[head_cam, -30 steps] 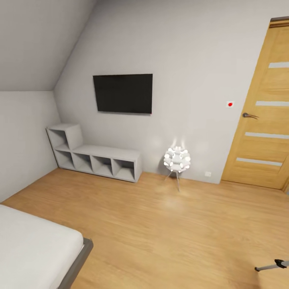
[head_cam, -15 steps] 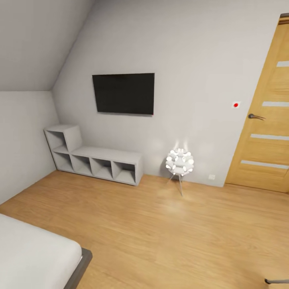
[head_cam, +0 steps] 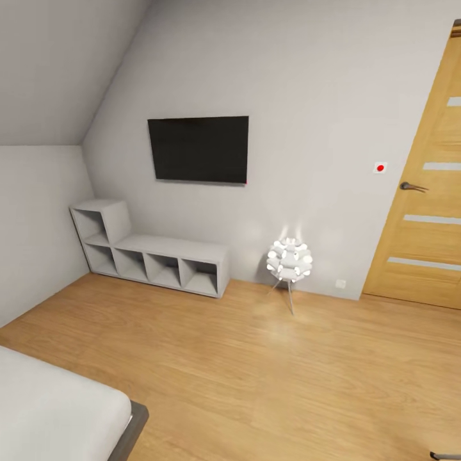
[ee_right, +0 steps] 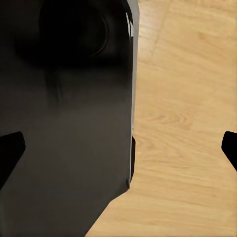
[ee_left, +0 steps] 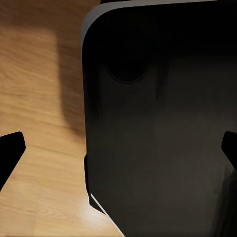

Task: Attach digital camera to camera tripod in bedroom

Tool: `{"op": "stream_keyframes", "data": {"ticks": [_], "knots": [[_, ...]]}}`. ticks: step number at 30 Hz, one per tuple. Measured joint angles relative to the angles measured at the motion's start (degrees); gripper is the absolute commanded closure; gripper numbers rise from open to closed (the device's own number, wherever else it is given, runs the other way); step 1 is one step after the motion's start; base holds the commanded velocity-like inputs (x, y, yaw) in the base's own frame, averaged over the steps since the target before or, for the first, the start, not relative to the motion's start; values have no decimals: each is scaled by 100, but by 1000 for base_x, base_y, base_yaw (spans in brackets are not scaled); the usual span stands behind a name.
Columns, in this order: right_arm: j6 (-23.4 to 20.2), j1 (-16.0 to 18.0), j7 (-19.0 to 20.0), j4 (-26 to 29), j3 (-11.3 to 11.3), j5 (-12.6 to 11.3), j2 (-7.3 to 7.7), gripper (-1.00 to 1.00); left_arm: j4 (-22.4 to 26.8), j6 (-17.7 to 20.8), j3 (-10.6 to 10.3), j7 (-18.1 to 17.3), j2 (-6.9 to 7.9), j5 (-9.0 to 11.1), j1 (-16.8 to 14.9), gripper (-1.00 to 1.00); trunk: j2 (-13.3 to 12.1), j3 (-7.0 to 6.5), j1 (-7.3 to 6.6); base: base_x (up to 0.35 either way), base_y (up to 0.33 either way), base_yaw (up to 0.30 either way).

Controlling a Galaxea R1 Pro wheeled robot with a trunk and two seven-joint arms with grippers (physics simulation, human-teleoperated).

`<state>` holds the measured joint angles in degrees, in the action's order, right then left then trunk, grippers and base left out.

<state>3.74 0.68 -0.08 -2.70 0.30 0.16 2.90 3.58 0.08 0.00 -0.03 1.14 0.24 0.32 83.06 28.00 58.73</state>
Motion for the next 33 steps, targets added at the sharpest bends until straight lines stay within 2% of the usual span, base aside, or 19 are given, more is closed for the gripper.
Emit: {"op": "stream_keyframes", "data": {"ticks": [12, 21, 33], "knots": [[0, -3, 1, -1, -2, 0, 0, -100, 0, 0, 0, 3, 0, 0, 0, -100, 0, 0, 0, 4, 6, 0], [0, -3, 0, 0, -1, 0, 0, -100, 0, 0, 0, 3, 0, 0, 0, -100, 0, 0, 0, 40, 135, 0], [0, 0, 0, 0, -2, 0, 0, -100, 0, 0, 0, 0, 0, 0, 0, -100, 0, 0, 0, 9, 28, 0]]}}
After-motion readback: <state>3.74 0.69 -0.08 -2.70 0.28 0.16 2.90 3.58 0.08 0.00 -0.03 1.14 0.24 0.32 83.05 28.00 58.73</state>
